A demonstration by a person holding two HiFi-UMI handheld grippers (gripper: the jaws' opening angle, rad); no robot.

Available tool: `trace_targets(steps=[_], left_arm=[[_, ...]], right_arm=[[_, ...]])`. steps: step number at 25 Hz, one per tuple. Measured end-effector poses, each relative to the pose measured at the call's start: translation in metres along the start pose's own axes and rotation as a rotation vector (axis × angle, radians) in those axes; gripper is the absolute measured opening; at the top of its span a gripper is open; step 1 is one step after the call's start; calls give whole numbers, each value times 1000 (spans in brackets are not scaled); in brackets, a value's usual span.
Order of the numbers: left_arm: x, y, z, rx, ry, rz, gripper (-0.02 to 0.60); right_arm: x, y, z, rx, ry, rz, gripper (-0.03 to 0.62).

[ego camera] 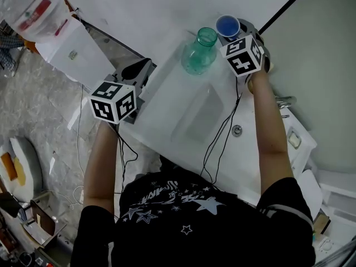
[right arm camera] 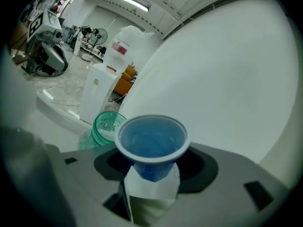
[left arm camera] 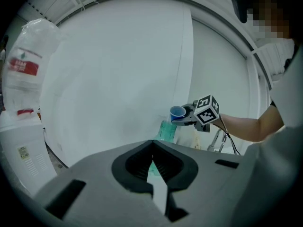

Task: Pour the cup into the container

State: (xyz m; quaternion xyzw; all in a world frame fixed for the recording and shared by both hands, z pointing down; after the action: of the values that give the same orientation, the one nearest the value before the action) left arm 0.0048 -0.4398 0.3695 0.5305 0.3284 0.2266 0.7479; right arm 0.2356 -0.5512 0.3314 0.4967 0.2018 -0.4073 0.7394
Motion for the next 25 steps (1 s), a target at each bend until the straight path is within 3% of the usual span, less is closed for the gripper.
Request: trace_targets(steps=[25], left_arm=[[-5, 13, 2, -8, -5, -31, 11]], right_arm=[[-3, 3, 16, -73, 175, -397, 272]])
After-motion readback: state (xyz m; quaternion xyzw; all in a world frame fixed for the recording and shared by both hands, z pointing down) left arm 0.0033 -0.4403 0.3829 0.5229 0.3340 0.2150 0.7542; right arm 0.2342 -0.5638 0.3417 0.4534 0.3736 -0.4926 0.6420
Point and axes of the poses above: the fingertips, and each gripper's own axes: z forward along the fingers, x to its right, y out of its underside, the point moved 1 cm from there along -z, backward along the fingers, and after that the axes turned 5 degrees about y, right-handed, at the moved point
